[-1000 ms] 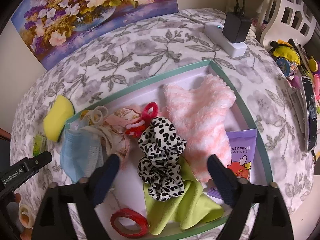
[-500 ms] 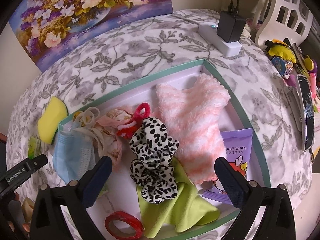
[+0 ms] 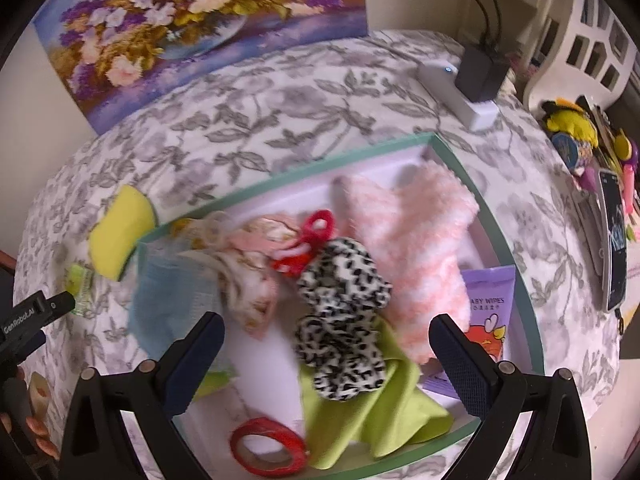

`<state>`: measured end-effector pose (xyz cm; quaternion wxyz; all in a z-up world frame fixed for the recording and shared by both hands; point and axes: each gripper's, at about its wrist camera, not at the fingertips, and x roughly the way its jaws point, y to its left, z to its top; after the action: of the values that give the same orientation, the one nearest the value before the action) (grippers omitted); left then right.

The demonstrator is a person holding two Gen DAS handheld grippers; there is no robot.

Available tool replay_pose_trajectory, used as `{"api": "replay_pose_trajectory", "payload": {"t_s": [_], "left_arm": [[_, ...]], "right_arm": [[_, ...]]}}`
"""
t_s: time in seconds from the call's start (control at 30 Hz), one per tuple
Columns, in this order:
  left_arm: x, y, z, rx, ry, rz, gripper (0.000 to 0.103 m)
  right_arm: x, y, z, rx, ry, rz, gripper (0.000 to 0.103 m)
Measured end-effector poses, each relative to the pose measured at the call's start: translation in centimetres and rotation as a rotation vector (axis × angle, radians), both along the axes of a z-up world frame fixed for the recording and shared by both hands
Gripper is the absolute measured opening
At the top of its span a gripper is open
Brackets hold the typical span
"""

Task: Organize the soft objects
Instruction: 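Move both tools from the tray toward the green tissue pack and yellow sponge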

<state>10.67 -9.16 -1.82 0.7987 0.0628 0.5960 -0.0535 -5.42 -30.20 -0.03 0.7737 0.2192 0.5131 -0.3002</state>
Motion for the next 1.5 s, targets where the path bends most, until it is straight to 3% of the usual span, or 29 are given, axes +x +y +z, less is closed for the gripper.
{"api": "replay_pose_trajectory", "payload": {"t_s": [0.67, 1.27, 1.5], "left_arm": [[3.2, 7.4, 2.4, -0.020, -0.054, 0.140, 0.096], [4.9, 9.8, 1.6, -0.039, -0.025, 0.164, 0.096], [5.5, 9.0, 0.3, -0.033, 0.006, 0.155, 0.096]], "right_arm": [[3.8, 5.4, 0.5, -0.018, 0.011, 0.123, 0.103], [6.7, 8.8, 0.0, -0.045, 0.043, 0.175, 0.103], [8.4, 9.3, 1.0, -0.061, 0.006, 0.182, 0.103]]}}
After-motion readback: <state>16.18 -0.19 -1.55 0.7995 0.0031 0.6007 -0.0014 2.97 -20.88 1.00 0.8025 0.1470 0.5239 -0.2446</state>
